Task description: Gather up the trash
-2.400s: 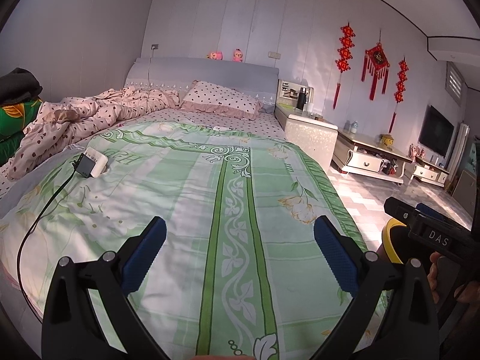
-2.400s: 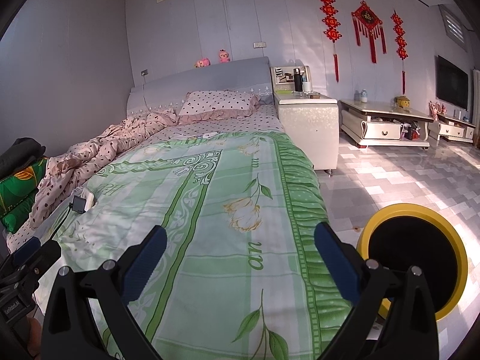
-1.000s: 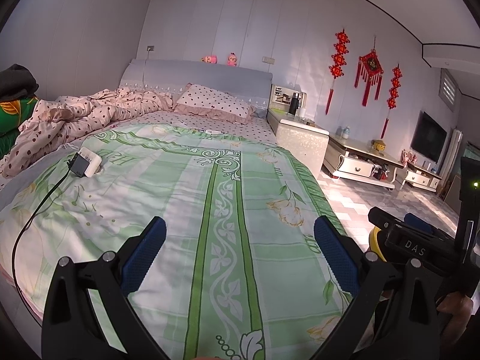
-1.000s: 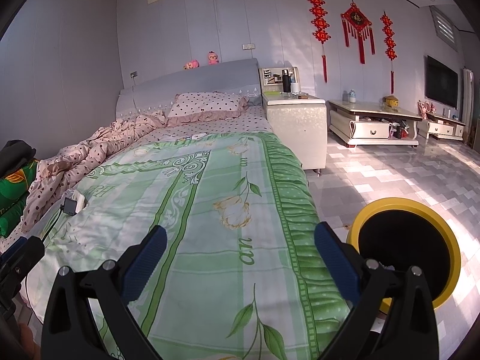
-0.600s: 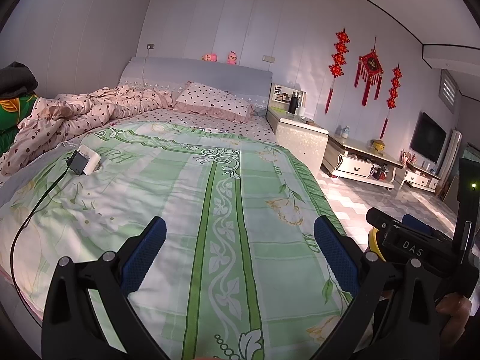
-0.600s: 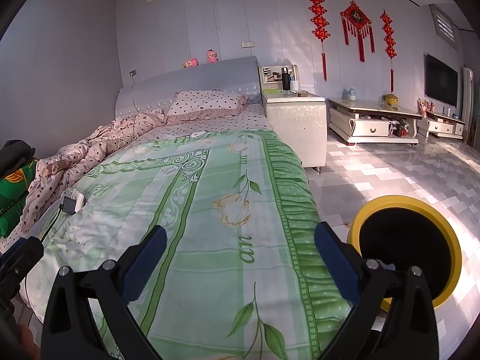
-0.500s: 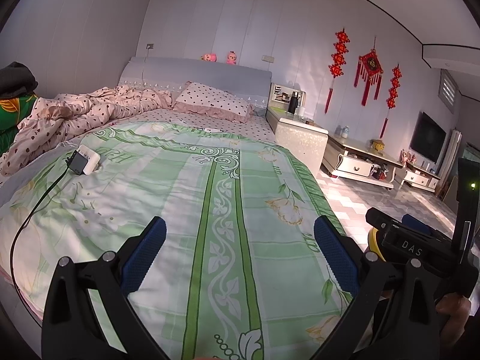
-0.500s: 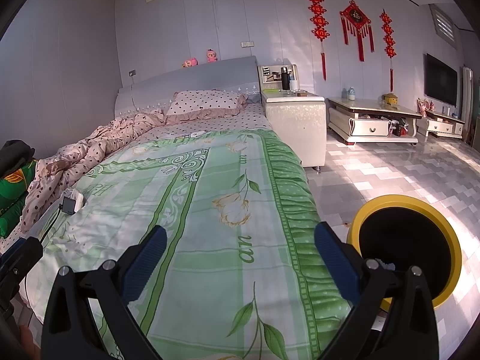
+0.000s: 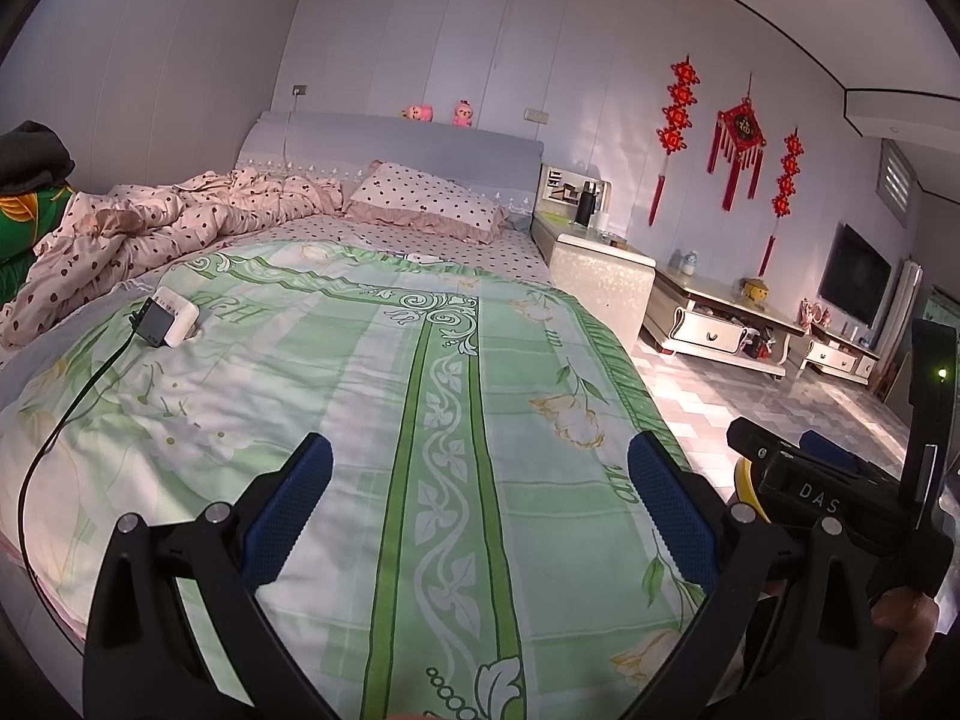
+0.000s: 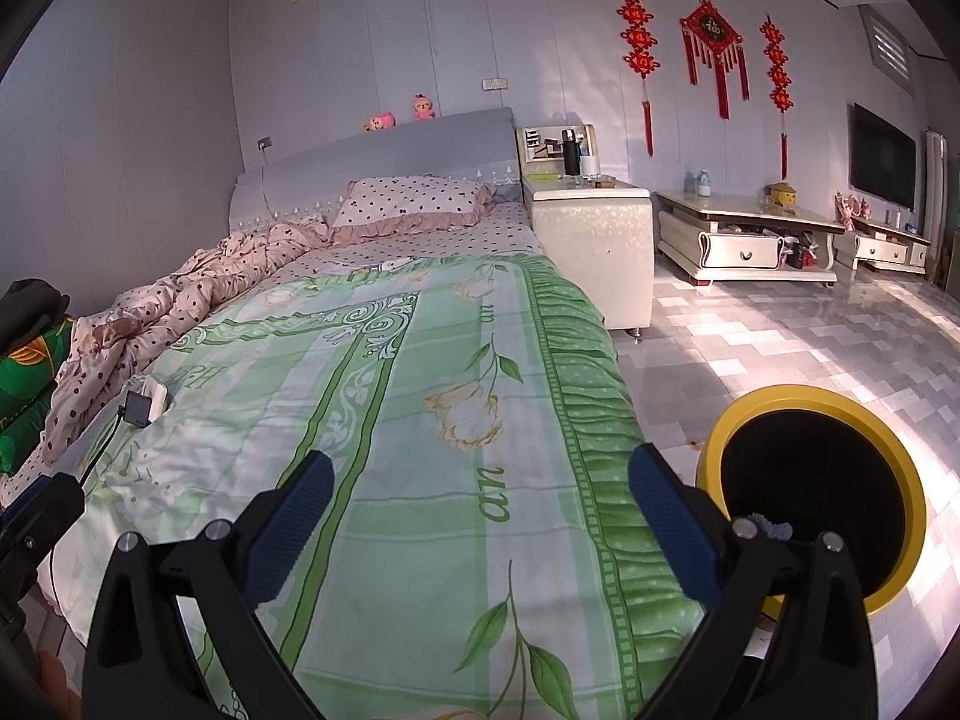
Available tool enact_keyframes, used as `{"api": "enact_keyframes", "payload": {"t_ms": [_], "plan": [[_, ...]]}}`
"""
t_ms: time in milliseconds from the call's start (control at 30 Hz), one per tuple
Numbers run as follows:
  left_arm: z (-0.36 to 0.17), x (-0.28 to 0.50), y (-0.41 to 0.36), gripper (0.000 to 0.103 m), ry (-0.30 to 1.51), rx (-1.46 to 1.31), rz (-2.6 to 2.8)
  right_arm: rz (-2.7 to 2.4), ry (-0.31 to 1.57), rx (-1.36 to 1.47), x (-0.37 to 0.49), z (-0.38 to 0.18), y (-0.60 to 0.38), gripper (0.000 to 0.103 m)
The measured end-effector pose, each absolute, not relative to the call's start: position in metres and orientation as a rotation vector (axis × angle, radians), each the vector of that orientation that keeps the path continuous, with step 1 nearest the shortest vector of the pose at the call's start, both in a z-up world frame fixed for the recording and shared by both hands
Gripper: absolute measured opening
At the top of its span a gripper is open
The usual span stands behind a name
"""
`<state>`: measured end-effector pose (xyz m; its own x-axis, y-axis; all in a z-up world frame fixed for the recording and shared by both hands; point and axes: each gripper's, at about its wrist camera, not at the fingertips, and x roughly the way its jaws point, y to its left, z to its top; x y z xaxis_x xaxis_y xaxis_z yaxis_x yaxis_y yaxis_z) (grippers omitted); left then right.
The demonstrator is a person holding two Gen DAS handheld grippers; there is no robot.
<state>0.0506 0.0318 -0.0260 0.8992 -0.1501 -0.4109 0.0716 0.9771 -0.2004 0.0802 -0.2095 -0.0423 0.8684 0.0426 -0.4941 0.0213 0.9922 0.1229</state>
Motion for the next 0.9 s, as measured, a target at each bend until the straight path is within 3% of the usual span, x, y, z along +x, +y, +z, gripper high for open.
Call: {"api": "enact_keyframes", "payload": {"t_ms": [900], "plan": [[-0.0280, 0.0526, 0.0321, 0.095, 0.442, -0.187, -0.120, 0.014, 0.531, 0.133, 0.0795, -0.0458, -0.2123, 0.095]]}}
